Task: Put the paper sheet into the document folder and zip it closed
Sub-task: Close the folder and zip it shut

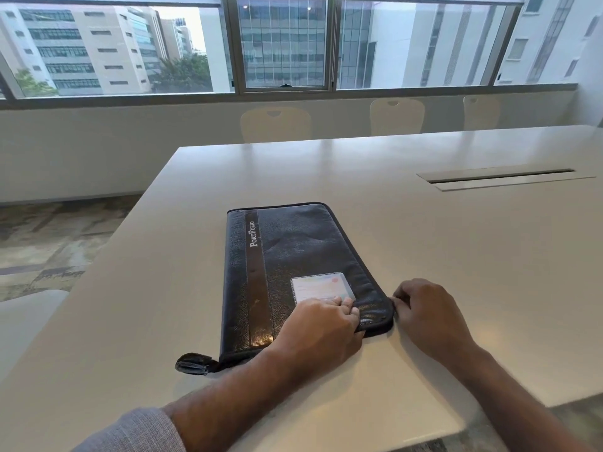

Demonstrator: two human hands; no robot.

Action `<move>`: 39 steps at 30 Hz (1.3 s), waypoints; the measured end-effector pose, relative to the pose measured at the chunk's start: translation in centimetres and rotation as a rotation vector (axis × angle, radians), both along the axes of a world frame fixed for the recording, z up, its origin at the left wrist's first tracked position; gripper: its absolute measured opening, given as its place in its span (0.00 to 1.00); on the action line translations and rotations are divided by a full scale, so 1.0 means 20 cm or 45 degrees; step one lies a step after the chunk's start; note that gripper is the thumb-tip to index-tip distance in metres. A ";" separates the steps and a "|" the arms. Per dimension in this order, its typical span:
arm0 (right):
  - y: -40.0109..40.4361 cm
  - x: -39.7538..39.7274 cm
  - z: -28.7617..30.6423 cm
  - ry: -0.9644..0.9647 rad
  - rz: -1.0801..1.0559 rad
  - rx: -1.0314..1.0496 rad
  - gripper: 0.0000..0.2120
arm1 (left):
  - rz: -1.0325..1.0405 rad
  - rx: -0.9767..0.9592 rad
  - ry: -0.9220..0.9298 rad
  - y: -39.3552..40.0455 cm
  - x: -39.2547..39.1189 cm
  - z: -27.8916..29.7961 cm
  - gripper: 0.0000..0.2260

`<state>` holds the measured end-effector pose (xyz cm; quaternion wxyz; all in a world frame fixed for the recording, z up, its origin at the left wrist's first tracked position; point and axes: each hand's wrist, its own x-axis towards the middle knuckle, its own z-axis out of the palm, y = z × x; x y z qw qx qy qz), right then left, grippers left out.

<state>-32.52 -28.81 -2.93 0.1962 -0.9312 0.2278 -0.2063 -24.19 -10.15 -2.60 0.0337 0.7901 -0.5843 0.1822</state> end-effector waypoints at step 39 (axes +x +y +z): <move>-0.15 0.33 0.02 0.009 0.086 -0.086 0.08 | -0.040 -0.281 -0.022 0.00 -0.01 -0.07 0.12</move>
